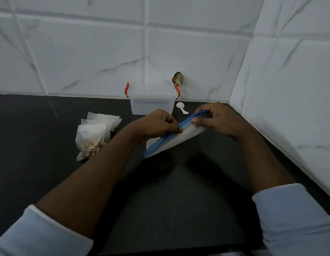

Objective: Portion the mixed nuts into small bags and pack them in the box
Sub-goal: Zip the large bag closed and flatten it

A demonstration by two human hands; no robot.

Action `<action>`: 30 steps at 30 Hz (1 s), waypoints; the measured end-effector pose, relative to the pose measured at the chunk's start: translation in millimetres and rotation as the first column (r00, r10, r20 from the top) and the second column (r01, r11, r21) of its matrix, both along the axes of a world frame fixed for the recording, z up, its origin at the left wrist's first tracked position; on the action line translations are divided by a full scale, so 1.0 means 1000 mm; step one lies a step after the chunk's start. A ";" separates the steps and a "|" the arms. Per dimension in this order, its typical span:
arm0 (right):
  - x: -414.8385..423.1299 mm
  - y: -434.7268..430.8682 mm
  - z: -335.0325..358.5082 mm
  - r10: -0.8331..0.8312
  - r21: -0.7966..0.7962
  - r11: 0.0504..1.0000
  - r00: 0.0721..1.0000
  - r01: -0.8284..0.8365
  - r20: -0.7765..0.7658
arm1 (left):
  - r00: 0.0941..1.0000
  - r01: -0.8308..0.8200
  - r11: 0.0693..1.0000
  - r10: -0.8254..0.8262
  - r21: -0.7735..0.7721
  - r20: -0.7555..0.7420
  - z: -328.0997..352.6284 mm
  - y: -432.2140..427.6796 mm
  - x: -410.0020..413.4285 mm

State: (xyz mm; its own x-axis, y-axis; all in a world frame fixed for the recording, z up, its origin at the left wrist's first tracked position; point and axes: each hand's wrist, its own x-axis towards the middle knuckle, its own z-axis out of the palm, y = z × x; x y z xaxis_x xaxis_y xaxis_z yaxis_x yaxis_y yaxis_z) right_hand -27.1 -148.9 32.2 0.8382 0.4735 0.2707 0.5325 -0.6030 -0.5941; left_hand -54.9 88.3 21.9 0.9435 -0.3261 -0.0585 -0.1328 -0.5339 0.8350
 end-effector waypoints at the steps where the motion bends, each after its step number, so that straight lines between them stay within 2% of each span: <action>1: 0.000 0.000 0.000 -0.008 -0.010 1.000 1.000 0.009 0.007 | 1.000 -0.001 1.000 0.001 0.006 0.004 0.000 0.000 0.000; 6: 0.001 0.001 -0.001 -0.010 -0.027 1.000 1.000 0.010 0.008 | 1.000 -0.008 1.000 0.008 0.010 0.013 -0.001 -0.002 0.001; 11: 0.005 -0.006 -0.001 -0.034 -0.016 0.999 0.999 0.034 0.006 | 0.998 0.015 0.999 -0.013 0.045 -0.053 0.000 0.002 0.003; 15: 0.007 -0.006 -0.002 -0.039 -0.031 0.999 0.999 0.039 0.008 | 1.000 -0.004 0.999 0.004 0.032 -0.019 -0.003 0.007 0.002; 22: 0.006 -0.011 0.000 -0.056 0.046 0.997 0.998 0.057 -0.015 | 0.998 0.007 0.999 -0.004 0.050 -0.063 0.002 0.008 -0.001; 26: 0.005 -0.012 0.001 -0.060 0.050 0.997 0.998 0.061 -0.020 | 1.000 -0.021 0.999 0.021 0.031 -0.009 0.002 0.011 -0.002; 30: 0.004 -0.013 0.001 -0.060 0.048 0.997 0.998 0.061 -0.013 | 1.000 -0.008 0.999 0.009 0.047 -0.020 0.004 0.011 -0.002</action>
